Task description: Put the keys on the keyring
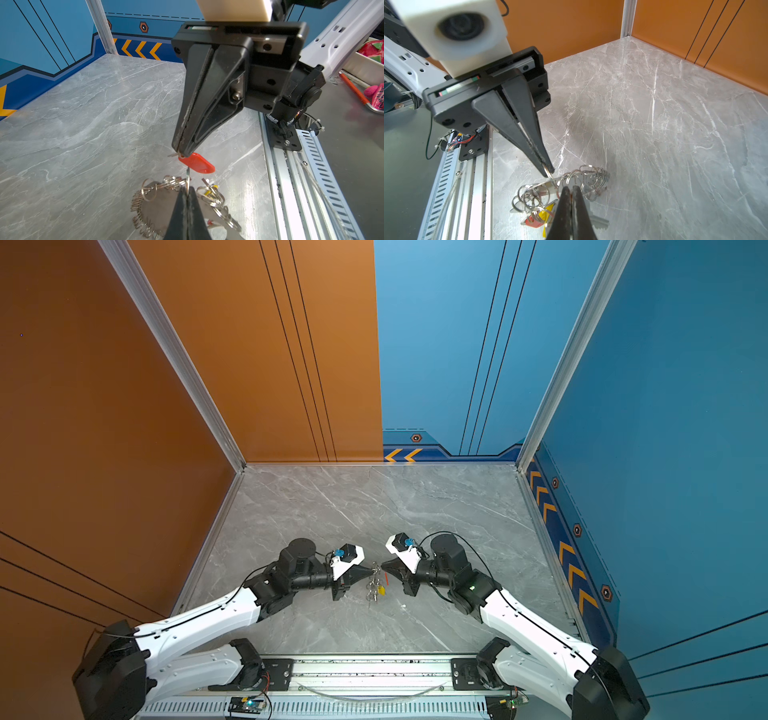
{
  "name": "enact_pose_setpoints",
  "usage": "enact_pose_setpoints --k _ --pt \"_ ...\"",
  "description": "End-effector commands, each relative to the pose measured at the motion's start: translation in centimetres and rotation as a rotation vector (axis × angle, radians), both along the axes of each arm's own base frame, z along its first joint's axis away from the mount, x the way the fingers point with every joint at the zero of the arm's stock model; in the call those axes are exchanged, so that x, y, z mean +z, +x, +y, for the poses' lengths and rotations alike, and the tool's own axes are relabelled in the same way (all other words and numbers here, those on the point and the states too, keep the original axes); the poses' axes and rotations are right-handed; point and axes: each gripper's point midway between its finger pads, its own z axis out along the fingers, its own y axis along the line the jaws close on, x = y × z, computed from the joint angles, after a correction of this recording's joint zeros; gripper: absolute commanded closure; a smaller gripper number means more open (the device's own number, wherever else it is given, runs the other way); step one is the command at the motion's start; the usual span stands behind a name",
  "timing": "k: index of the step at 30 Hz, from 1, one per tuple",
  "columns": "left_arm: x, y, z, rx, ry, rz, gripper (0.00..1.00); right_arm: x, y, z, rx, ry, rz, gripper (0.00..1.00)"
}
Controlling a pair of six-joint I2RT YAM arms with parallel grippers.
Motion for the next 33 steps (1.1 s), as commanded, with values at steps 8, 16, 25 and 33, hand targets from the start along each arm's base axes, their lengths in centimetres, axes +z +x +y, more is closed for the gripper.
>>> enact_pose_setpoints --k 8,16,25,33 --pt "1.6 3.7 2.4 0.243 -0.004 -0.124 1.00 -6.5 8.1 -9.1 -0.699 -0.540 0.212 1.00" --pt "1.8 4.6 3.7 0.333 -0.003 -0.155 1.00 -11.0 4.4 -13.1 -0.876 -0.837 0.470 1.00" --pt "1.8 4.3 3.6 0.328 -0.005 -0.154 1.00 -15.1 4.9 -11.1 -0.845 -0.842 0.546 1.00" --pt "1.9 4.0 3.7 0.331 -0.006 -0.167 1.00 -17.3 6.5 -9.5 -0.802 -0.817 0.585 1.00"
